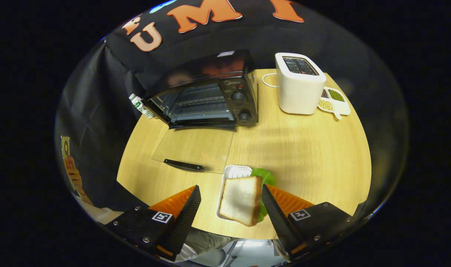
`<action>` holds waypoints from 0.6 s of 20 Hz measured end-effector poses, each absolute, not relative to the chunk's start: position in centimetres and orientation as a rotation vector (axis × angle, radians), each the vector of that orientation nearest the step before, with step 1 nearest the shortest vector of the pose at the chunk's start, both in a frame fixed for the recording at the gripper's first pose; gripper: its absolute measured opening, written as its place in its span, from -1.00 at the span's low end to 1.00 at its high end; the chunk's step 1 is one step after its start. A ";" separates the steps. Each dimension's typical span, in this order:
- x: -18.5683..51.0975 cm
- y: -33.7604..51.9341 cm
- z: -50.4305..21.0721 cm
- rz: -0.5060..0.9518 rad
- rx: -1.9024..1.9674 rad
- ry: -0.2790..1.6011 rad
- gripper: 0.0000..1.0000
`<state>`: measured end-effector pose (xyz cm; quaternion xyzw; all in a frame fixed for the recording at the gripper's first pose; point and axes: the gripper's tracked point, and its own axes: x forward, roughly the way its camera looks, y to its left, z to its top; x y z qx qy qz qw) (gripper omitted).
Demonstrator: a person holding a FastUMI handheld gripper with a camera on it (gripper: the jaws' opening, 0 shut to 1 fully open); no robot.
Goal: Open the toaster oven, put the food inside, and close the toaster oven door.
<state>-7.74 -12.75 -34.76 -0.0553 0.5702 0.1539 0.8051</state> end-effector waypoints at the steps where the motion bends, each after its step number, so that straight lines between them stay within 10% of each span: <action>1: -7.8 -13.8 -35.1 0.308 -0.097 1.254 0.97; 7: -8.2 -15.1 -38.5 0.270 0.086 1.396 0.76; 12: -8.4 -15.4 -39.4 0.251 0.106 1.453 -0.07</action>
